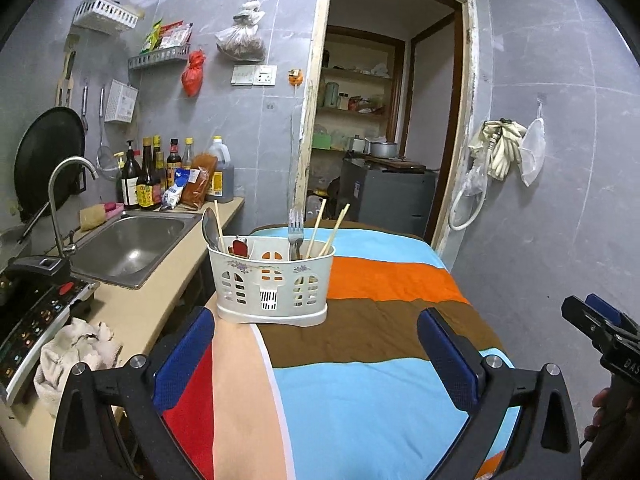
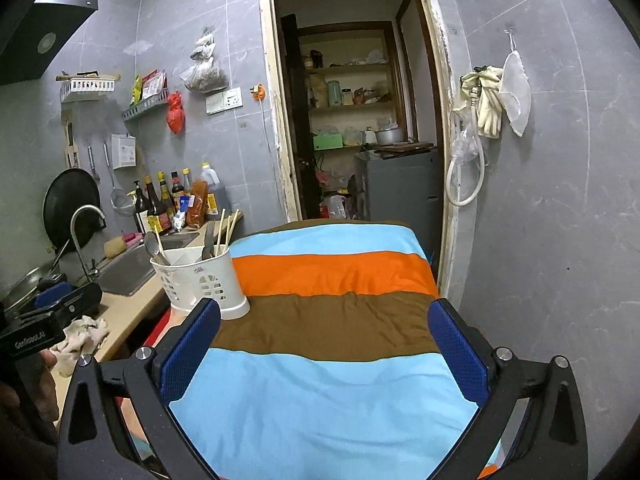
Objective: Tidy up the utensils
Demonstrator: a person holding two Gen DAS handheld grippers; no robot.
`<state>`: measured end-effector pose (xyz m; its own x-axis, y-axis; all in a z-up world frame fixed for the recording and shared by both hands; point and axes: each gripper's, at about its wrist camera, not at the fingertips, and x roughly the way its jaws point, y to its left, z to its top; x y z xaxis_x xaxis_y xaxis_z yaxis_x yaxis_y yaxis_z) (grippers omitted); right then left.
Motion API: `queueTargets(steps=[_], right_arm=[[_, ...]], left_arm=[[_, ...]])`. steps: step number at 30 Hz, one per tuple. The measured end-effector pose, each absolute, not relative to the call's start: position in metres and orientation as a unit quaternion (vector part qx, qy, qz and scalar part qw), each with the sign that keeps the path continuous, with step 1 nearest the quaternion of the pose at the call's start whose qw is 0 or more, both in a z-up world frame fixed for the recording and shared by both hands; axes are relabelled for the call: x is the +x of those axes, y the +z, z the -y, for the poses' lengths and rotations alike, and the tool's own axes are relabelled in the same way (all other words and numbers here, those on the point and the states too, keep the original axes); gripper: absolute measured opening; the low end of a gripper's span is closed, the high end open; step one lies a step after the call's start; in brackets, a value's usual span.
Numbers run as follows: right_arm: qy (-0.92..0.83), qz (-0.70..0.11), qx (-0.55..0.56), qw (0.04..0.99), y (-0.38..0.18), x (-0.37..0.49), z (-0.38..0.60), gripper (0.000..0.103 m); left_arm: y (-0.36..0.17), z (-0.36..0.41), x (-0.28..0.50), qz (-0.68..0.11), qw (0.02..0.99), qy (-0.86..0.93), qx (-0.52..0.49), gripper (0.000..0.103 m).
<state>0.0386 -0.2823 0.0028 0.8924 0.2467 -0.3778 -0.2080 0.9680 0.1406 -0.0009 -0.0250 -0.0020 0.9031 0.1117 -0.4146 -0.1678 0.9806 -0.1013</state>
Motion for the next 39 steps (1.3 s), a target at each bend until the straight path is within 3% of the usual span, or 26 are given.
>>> queueTargets(steps=[39], right_arm=[[0.123,-0.186,0.045,0.974,0.0092,0.0302,0.2856,0.102]], left_arm=[[0.0035,0.0283,-0.008,-0.195,0.976,0.074,-0.06,0.102]])
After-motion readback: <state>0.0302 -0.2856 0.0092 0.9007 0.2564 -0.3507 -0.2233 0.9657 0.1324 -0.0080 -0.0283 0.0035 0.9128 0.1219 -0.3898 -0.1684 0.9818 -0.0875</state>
